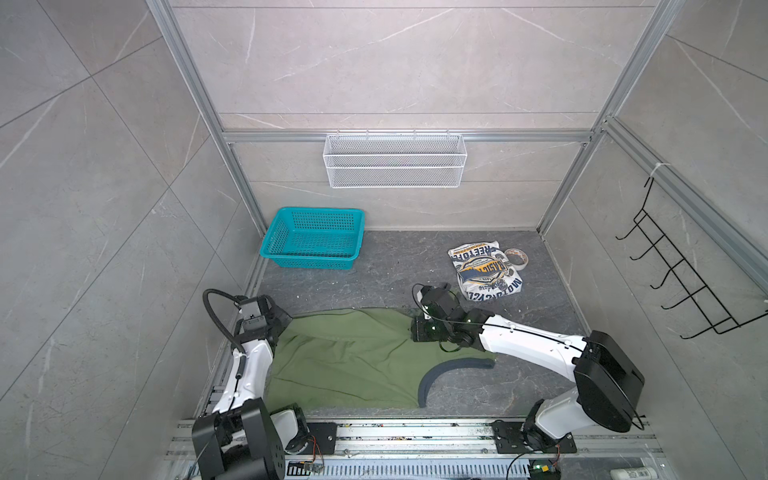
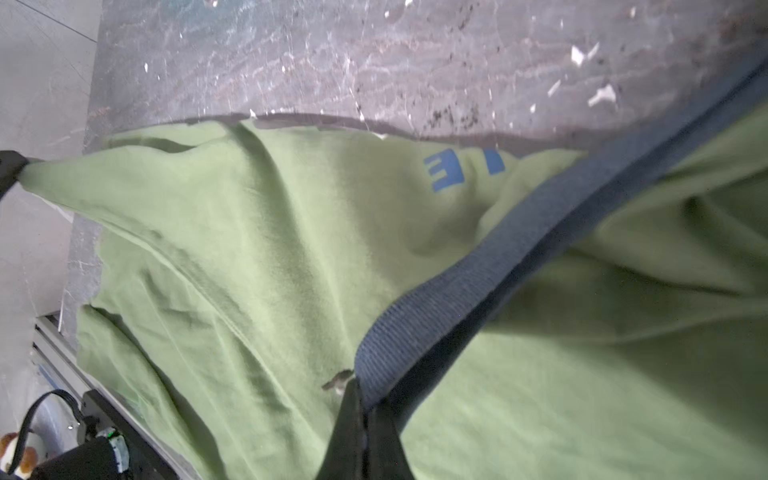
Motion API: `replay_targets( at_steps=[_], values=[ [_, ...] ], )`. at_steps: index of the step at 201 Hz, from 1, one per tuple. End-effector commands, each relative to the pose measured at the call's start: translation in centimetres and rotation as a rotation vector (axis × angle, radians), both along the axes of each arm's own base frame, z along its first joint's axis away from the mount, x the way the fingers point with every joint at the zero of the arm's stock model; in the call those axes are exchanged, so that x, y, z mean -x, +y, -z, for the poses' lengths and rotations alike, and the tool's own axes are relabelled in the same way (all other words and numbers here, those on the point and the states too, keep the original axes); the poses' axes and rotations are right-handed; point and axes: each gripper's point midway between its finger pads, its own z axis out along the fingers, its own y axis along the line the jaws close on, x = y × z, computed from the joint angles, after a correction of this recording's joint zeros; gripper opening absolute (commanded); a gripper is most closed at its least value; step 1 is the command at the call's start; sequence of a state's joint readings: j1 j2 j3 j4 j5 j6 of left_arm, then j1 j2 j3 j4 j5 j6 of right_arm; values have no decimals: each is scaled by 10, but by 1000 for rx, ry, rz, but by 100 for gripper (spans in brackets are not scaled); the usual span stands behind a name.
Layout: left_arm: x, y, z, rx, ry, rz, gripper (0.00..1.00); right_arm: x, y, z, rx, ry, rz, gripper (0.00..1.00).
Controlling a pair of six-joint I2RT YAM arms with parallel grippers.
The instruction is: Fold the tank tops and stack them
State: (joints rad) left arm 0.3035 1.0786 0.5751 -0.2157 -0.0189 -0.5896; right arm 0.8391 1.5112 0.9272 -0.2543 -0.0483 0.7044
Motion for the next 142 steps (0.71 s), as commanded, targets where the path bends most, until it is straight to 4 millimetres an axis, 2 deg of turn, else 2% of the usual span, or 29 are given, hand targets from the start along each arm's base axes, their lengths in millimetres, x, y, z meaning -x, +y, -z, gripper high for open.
replay_targets(
  at_steps=[1, 19, 40, 58, 80, 91, 105, 122, 142],
  values=[
    [10, 15, -4, -50, -19, -96, 0, 12, -16, 14, 35, 12, 47, 0],
    [20, 12, 14, -18, 61, -107, 0, 23, -25, 34, 68, 57, 66, 0],
    [32, 8, 38, 16, 154, -114, 0, 34, -22, 56, 67, 110, 62, 2],
    [36, 5, 43, 39, 144, -135, 10, 35, -22, 61, 75, 130, 71, 11],
    [33, 6, 20, 38, 71, -151, 28, 27, -27, 39, 97, 68, 86, 37],
    [35, 11, 1, 10, 43, -170, 37, 21, -34, 23, 130, 24, 97, 48],
    [38, 15, -27, -27, -19, -191, 44, 11, -46, 2, 168, -36, 122, 60],
    [35, 14, -59, -46, -107, -174, 46, -5, -64, -18, 204, -70, 178, 63],
    [18, -8, -72, 32, -134, -54, 46, -31, -86, -32, 218, -76, 262, 63]
  ],
)
